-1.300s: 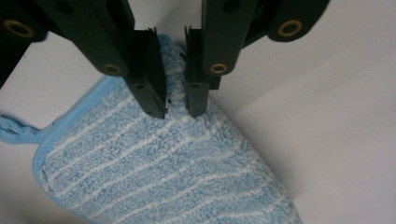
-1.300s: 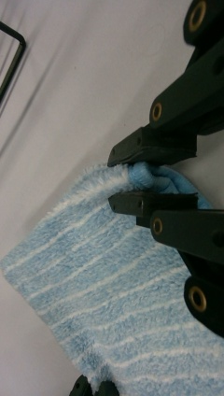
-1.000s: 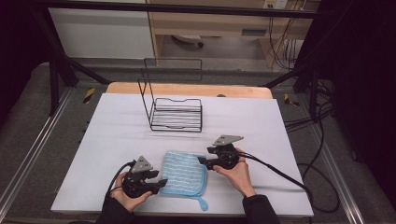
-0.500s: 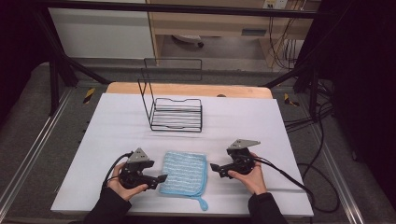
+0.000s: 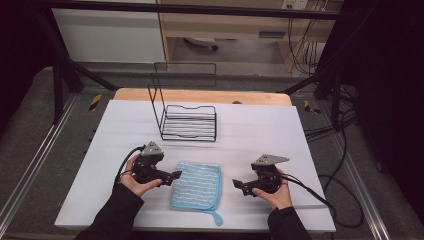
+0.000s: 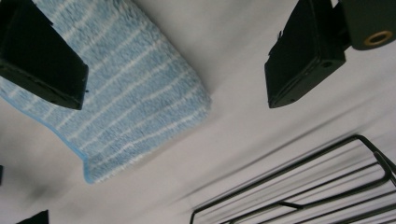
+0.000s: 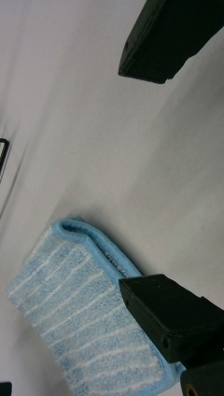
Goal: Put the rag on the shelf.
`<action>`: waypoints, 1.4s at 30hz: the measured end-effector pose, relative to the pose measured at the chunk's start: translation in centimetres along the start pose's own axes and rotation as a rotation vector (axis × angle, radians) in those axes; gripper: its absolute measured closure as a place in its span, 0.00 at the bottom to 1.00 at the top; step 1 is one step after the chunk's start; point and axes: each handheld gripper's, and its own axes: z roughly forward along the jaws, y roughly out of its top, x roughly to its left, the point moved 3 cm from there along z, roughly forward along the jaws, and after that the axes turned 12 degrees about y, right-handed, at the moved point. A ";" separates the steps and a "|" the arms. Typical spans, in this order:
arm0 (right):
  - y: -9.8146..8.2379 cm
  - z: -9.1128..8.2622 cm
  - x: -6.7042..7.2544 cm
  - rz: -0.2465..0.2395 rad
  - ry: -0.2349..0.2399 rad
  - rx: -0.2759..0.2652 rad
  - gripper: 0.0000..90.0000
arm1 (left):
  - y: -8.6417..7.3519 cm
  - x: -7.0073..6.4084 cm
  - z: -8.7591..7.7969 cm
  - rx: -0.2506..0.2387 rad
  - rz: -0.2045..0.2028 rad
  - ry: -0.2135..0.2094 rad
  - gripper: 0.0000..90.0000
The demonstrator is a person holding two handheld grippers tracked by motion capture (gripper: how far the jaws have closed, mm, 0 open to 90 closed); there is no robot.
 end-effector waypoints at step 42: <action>1.5 1.7 0.7 0.021 -0.007 -0.003 0.05 | -1.8 -0.8 4.6 0.105 -0.066 -0.012 0.84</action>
